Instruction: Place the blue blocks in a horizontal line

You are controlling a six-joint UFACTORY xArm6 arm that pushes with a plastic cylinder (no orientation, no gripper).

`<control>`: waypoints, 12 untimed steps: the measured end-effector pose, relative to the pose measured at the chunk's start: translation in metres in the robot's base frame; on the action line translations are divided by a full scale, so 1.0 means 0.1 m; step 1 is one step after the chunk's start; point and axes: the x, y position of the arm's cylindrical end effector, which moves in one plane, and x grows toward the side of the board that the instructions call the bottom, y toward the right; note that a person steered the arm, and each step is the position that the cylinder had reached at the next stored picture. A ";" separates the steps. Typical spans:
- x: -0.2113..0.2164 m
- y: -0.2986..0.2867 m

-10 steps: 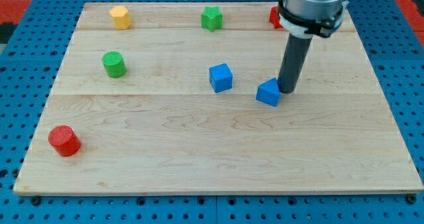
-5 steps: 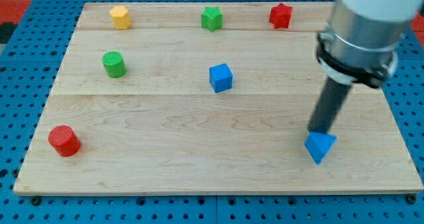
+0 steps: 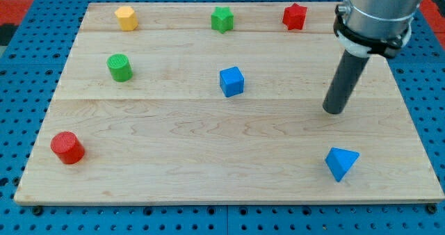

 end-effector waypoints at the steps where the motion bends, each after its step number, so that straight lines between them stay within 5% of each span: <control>1: -0.37 -0.46; 2: -0.38 -1.13; 4: -0.89 -1.48; 5: -0.69 -2.01; 6: -0.02 -2.01; 8: -0.82 -2.03; 9: -0.63 -1.57; 11: 0.41 -1.85; 12: 0.07 -1.85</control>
